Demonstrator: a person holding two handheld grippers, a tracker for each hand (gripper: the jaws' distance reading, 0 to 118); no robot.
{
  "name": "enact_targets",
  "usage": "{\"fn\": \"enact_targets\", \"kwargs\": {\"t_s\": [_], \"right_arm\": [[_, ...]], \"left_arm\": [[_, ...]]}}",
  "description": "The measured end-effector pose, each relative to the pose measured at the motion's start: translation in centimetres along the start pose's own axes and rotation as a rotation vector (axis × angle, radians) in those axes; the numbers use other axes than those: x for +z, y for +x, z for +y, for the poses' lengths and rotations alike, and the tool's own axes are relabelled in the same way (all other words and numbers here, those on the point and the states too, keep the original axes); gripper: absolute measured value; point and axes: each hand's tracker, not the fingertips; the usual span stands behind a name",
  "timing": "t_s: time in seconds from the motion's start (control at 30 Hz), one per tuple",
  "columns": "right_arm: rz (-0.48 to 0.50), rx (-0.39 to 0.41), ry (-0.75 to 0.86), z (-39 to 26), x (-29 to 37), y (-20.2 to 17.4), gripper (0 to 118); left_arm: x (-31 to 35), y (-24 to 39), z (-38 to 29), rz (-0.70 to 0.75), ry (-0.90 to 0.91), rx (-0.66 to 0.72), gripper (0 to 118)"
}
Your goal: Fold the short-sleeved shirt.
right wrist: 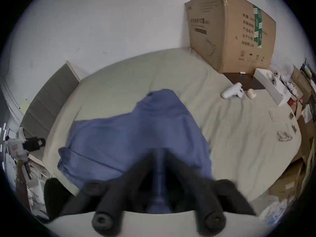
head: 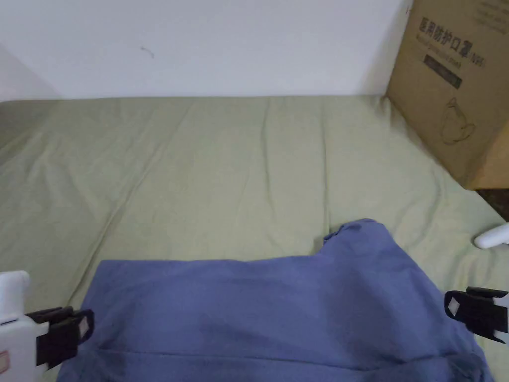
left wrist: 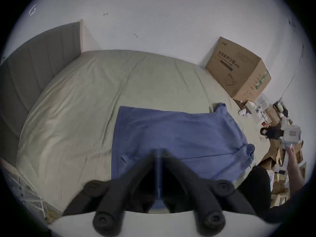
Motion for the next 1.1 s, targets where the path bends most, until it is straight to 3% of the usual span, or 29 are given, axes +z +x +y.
{"fn": "enact_targets", "kwargs": {"t_s": [0.07,0.17,0.37,0.4,0.5,0.53,0.67,0.73,0.8,0.83,0.87,0.9,0.93,0.97,1.0,1.07,1.1], "right_arm": [[0.044,-0.032,0.0,0.7,-0.8,0.0,0],[0.063,-0.021,-0.023,1.5,-2.0,-0.6,0],[0.006,0.088,-0.101,2.5,-4.3,-1.0,0],[0.002,0.089,-0.11,2.7,-4.6,-1.0,0],[-0.011,0.091,-0.127,2.6,-5.4,-0.8,0],[-0.016,0.09,-0.132,2.7,-5.6,-0.7,0],[-0.033,0.073,-0.154,3.0,-6.8,0.0,0],[-0.036,0.057,-0.159,3.5,-7.6,0.4,0],[-0.027,0.055,-0.168,4.9,-8.4,1.0,0],[-0.033,0.064,-0.163,5.8,-8.9,1.3,0],[-0.053,0.074,-0.141,7.1,-9.2,1.7,0],[-0.06,0.071,-0.116,8.4,-9.7,2.2,0],[-0.049,0.062,-0.1,9.7,-10.3,2.6,0],[-0.03,0.054,-0.09,11.1,-11.5,3.1,0],[-0.026,0.052,-0.091,12.4,-12.7,3.6,25],[-0.062,0.039,-0.14,14.3,-16.1,4.3,108],[-0.053,0.018,-0.165,14.9,-17.7,4.5,117]], "left_arm": [[-1.3,-0.4,0.9,0.0,-0.007,0.01,0],[-4.4,-2.3,2.7,-0.005,-0.068,0.065,1],[-13.1,-8.5,8.5,0.038,-0.16,0.1,3],[-14.6,-9.0,9.1,0.047,-0.158,0.096,24],[-18.3,-10.6,10.1,0.081,-0.182,0.083,117],[-19.1,-10.2,9.8,0.084,-0.194,0.082,118],[-23.4,-10.8,9.0,0.07,-0.269,0.061,112],[-24.6,-10.8,8.1,0.073,-0.365,0.043,96],[-24.0,-9.5,7.8,0.155,-0.354,-0.149,93],[-23.3,-9.3,7.9,0.147,-0.349,-0.196,85],[-22.4,-9.4,8.0,0.124,-0.341,-0.201,75],[-21.5,-9.6,8.3,0.088,-0.334,-0.172,37],[-21.0,-10.3,9.0,0.087,-0.324,-0.148,10],[-20.0,-10.4,9.1,0.112,-0.283,-0.13,7],[-19.2,-10.8,9.4,0.072,-0.274,-0.085,3],[-17.5,-10.4,9.5,0.01,-0.252,-0.002,3],[-16.9,-10.4,9.4,0.012,-0.236,0.009,3]]}}
